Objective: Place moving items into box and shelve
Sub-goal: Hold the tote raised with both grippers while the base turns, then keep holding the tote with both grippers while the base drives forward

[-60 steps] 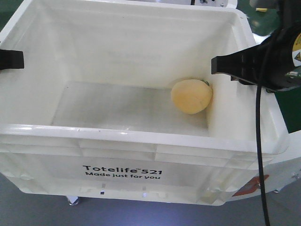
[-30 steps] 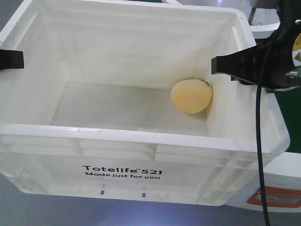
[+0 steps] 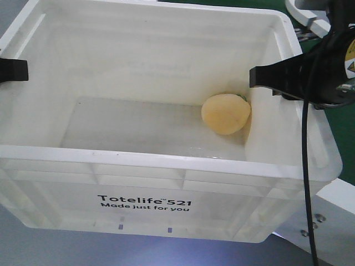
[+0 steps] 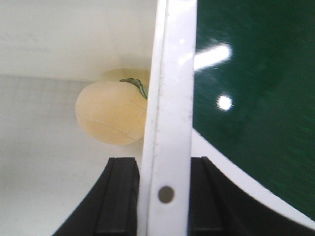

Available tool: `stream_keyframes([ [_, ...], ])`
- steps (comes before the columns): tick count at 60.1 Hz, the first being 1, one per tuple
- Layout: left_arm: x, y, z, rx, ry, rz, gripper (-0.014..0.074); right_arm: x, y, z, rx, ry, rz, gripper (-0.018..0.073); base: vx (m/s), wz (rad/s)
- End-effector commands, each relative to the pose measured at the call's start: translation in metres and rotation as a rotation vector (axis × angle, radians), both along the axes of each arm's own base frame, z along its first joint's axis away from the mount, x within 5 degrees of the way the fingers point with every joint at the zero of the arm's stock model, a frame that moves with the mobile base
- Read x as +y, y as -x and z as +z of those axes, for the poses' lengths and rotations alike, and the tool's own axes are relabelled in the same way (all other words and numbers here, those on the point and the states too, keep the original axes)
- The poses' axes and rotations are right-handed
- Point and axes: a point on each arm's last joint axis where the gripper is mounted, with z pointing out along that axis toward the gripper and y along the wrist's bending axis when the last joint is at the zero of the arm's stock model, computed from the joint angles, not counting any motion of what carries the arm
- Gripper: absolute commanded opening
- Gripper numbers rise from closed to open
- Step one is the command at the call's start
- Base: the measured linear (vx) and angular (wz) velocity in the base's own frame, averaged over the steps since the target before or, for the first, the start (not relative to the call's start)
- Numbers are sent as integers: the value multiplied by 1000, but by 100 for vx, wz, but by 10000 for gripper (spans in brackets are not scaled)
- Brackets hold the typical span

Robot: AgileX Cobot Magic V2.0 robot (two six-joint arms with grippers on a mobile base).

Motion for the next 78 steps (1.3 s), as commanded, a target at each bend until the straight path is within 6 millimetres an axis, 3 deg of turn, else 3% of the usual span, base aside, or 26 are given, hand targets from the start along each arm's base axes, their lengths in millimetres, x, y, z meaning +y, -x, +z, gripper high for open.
stream_keyframes([
  [1,4,3,30,-214,18,-17,-16,-10,-1,24,-156,29,0,-11,-5,59],
  [78,4,3,30,-214,18,-17,-16,-11,0,24,-153,31,-2,-11,-10,61],
])
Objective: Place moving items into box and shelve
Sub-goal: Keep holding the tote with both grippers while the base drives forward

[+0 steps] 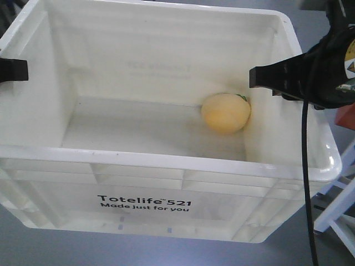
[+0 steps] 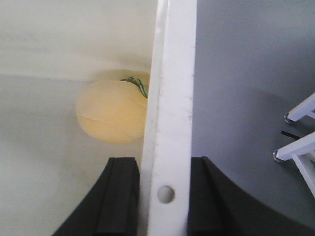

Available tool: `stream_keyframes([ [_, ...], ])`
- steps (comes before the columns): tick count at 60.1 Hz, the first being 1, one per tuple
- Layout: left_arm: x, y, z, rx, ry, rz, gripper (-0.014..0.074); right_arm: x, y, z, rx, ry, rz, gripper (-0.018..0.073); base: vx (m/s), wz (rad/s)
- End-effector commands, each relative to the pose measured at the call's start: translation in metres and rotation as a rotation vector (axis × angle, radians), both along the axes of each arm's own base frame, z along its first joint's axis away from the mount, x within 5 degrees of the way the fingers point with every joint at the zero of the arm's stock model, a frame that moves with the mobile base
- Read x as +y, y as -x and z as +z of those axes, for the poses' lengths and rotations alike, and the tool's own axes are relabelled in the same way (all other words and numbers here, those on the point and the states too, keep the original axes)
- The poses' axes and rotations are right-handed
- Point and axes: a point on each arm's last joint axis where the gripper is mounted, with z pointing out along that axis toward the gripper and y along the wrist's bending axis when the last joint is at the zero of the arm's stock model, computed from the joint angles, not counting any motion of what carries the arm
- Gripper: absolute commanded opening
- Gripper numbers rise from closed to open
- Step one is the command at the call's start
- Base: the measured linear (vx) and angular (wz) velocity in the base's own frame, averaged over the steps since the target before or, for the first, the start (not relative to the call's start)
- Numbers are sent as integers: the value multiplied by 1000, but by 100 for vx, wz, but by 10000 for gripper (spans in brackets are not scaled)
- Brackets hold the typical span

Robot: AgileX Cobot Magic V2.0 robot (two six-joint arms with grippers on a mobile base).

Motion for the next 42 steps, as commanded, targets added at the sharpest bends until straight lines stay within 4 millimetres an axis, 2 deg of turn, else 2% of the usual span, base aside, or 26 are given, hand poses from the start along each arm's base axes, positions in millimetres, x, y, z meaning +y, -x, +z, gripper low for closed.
stream_keyframes([
  [1,4,3,30,-215,17,-18,-16,-11,0,24,-154,31,-2,-11,-16,68],
  [42,4,3,30,-215,18,-18,-15,-11,0,23,-148,35,-6,-11,-16,68],
])
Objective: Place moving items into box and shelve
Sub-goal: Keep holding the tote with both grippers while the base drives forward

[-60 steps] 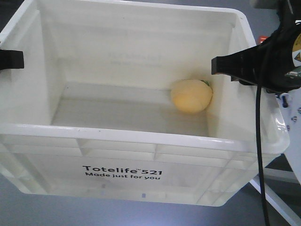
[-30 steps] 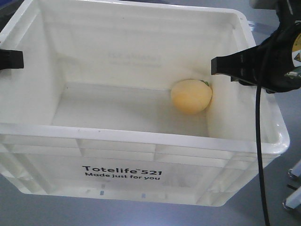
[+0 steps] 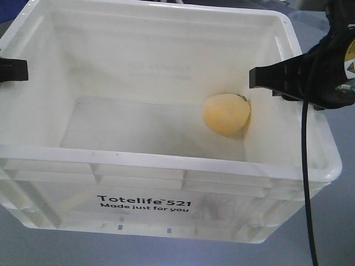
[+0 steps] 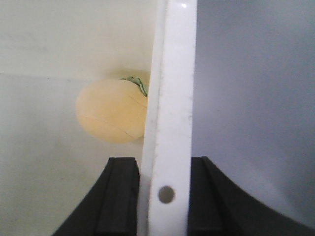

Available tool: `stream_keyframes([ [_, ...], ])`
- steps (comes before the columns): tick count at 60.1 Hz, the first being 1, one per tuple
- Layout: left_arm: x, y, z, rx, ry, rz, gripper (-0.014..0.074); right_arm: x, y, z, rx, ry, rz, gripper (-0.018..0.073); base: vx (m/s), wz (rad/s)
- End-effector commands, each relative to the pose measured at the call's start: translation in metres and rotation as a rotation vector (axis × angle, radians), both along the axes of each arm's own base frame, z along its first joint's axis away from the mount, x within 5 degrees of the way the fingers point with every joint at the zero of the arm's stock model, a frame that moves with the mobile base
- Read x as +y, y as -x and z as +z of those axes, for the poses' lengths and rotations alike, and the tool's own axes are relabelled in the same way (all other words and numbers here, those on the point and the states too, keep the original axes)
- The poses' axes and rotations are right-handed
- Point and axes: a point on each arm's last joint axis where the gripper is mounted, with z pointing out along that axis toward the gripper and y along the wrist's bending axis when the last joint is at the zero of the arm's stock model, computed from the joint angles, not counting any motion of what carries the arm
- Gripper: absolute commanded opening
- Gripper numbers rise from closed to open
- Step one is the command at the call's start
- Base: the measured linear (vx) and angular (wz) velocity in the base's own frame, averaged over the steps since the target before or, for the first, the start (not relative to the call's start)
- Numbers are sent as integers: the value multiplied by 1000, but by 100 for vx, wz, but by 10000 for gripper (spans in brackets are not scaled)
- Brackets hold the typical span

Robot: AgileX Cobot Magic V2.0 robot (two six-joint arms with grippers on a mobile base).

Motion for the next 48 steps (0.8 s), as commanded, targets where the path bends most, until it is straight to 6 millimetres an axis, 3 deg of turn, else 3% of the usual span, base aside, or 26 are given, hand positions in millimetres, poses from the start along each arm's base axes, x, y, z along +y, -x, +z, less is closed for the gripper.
stream_keyframes([
  [1,4,3,30,-215,18,-18,-15,-11,0,23,-150,35,-5,-11,-16,62],
  [48,4,3,30,-215,18,-18,-15,-11,0,23,-149,36,-6,-11,-15,60],
])
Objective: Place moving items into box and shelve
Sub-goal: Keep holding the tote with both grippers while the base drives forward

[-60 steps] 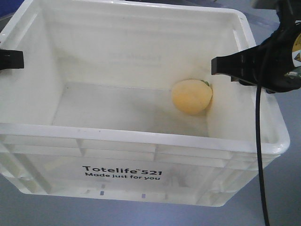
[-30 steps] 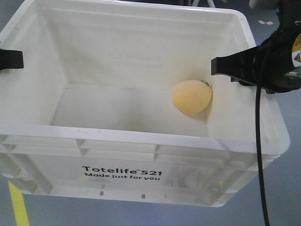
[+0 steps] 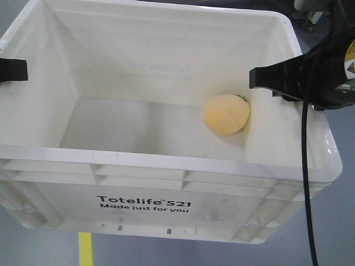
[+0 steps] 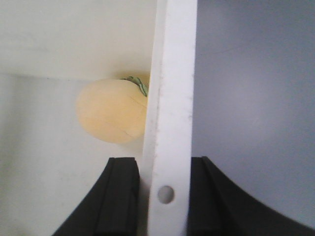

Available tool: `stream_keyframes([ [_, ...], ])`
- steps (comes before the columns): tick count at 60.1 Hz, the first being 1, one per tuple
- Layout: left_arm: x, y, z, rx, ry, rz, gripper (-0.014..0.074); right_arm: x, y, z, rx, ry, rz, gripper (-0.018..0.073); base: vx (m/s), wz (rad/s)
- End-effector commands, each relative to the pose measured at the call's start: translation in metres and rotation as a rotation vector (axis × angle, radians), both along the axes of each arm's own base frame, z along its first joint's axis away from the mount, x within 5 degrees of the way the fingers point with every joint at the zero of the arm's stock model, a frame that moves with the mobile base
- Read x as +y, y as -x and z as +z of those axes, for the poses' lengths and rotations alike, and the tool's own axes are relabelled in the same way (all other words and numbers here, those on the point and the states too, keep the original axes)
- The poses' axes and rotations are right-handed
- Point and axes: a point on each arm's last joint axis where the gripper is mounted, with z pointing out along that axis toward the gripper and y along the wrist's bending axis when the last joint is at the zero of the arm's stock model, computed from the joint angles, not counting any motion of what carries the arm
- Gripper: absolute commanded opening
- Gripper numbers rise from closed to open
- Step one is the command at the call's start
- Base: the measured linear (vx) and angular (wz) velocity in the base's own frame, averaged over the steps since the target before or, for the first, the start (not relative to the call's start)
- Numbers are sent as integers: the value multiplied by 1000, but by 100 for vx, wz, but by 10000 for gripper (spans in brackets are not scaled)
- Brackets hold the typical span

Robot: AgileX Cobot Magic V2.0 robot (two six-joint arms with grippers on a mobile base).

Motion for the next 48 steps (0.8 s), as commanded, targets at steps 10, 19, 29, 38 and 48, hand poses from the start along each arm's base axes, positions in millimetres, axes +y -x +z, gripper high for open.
stream_keyframes([
  [10,4,3,30,-214,16,-17,-15,-11,0,23,-151,35,-5,-11,-14,53],
  [19,4,3,30,-214,16,-17,-15,-11,0,23,-151,35,-5,-11,-11,46],
  [29,4,3,30,-214,16,-17,-15,-11,0,23,-151,35,-5,-11,-7,41],
  [38,4,3,30,-214,16,-17,-15,-11,0,23,-149,37,-6,-11,-3,32],
  [48,4,3,30,-214,16,-17,-15,-11,0,23,-149,37,-6,-11,2,20],
])
